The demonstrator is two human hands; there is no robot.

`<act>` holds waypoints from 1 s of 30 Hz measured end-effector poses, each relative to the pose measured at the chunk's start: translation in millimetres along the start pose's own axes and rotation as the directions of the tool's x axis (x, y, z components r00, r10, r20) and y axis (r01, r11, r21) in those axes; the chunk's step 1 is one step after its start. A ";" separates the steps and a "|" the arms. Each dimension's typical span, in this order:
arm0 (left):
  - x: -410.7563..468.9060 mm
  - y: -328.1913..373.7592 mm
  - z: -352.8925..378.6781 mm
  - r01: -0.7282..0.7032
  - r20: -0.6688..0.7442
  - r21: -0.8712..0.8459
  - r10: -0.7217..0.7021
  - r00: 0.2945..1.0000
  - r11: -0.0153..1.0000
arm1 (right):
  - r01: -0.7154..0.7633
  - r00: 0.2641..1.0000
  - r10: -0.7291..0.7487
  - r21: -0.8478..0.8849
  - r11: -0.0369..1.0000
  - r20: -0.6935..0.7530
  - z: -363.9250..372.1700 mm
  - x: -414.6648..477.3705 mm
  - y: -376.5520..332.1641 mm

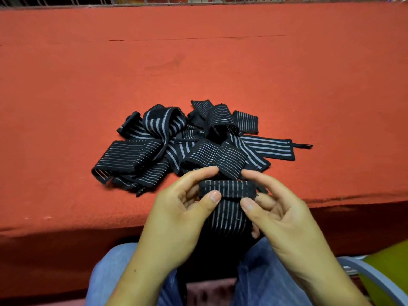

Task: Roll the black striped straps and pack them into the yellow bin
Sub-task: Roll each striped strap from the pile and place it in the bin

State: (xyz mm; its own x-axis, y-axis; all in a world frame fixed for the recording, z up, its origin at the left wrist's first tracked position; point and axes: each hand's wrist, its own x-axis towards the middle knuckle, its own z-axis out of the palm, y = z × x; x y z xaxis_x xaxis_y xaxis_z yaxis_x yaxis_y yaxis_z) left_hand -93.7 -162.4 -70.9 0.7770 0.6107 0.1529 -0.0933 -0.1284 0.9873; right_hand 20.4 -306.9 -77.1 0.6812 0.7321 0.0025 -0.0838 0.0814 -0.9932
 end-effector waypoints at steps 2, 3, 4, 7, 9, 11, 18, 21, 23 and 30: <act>0.5 -0.2 0.3 -0.018 0.005 0.023 0.018 1.000 1.000 | -0.005 1.000 0.005 -0.017 1.000 -0.011 -0.4 0.5 0.6; 0.6 -0.7 0.4 -0.030 0.012 0.043 0.029 0.999 0.999 | 0.002 1.000 -0.002 -0.020 1.000 -0.025 -0.2 1.1 1.1; 0.8 -1.5 0.3 -0.042 0.021 0.065 0.041 0.999 0.997 | 0.012 0.999 -0.013 -0.024 1.000 -0.041 -0.3 1.8 2.1; 0.4 -3.9 -0.1 -0.058 0.053 0.105 0.053 0.997 0.993 | 0.043 0.996 -0.049 -0.070 0.997 -0.078 -1.3 3.0 5.8; -0.6 -5.3 1.9 -0.051 0.073 0.085 0.045 0.996 0.995 | 0.072 0.994 -0.078 -0.071 0.995 -0.081 -1.6 2.9 7.2; -2.6 -7.3 7.7 -0.047 0.084 0.110 0.038 0.996 0.993 | 0.098 0.993 -0.101 -0.050 0.994 -0.065 1.9 3.0 7.9; -12.2 -8.8 27.3 -0.057 0.038 0.124 0.052 0.998 0.991 | 0.128 0.977 -0.146 -0.120 0.985 -0.158 18.0 -2.1 23.0; -13.3 -9.9 23.5 -0.057 0.066 0.141 0.048 0.997 0.988 | 0.104 0.983 -0.111 -0.050 0.993 -0.148 18.8 -7.9 22.3; -12.3 -9.1 17.7 -0.091 0.129 0.183 0.068 0.989 0.979 | 0.097 0.982 -0.105 -0.061 0.993 -0.157 14.5 -9.0 25.0; -7.0 -17.6 0.4 -0.153 0.091 0.284 0.132 0.987 0.947 | 0.016 0.998 -0.018 -0.039 0.999 -0.060 6.5 -8.5 25.4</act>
State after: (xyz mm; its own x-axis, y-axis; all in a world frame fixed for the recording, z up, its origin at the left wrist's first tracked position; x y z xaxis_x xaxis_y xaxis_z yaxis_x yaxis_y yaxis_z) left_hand -97.3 -164.7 -89.4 0.8116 0.5143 0.2772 -0.0304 -0.4366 0.8991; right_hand 7.8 -306.6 -101.6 0.7248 0.6888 0.0137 -0.0447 0.0668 -0.9968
